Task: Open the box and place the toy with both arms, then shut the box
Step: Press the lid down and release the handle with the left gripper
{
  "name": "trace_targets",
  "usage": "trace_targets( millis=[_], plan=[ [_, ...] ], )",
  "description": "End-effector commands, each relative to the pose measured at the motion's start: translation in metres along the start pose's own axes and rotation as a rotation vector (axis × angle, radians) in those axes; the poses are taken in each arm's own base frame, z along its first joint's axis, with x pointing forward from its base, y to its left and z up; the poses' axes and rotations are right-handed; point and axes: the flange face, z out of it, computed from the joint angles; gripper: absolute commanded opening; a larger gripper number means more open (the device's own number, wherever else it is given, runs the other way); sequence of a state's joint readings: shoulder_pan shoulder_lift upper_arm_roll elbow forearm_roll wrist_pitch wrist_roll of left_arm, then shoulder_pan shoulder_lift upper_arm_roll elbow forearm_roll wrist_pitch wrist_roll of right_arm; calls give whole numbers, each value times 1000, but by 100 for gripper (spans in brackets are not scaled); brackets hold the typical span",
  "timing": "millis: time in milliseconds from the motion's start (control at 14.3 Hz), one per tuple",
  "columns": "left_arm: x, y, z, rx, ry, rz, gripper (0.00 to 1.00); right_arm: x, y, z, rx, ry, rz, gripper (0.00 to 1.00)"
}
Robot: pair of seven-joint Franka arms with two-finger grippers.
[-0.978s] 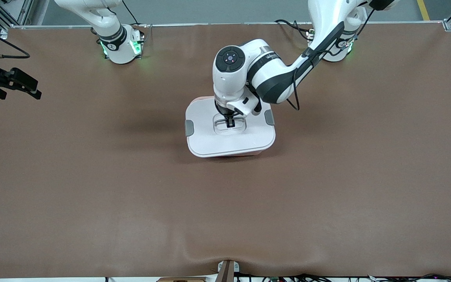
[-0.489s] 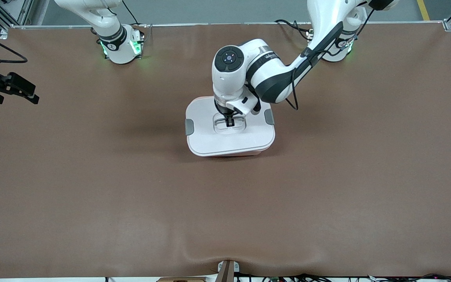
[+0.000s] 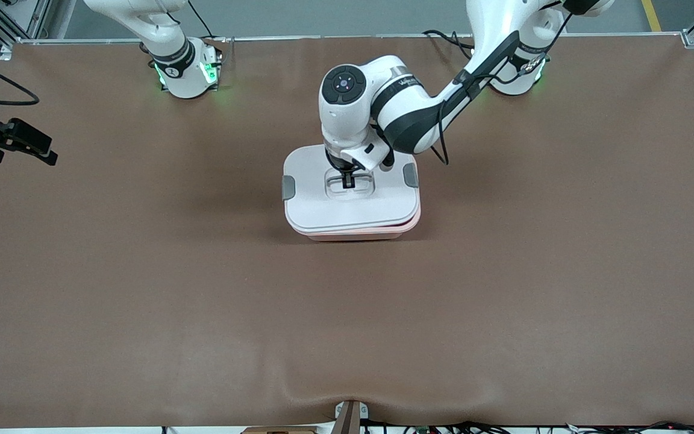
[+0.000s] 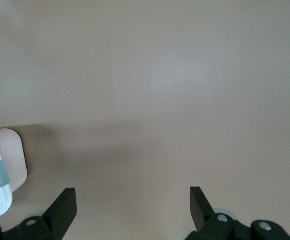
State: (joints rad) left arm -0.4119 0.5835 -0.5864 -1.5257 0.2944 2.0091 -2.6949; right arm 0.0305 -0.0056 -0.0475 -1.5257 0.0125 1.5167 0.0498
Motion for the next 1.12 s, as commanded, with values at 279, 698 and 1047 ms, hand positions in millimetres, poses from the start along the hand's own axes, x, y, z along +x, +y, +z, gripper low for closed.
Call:
trace_targets(
  millis=[279, 698, 1047],
  plan=[
    [19, 12, 7, -10, 38, 25, 0, 0, 31, 0, 21, -33, -58, 100],
    [23, 23, 7, -9, 27, 11, 0, 0, 38, -3, 17, -24, -47, 100],
    [21, 23, 14, -1, 25, -12, 0, 1, 35, -3, 19, -19, -45, 100]
  ],
)
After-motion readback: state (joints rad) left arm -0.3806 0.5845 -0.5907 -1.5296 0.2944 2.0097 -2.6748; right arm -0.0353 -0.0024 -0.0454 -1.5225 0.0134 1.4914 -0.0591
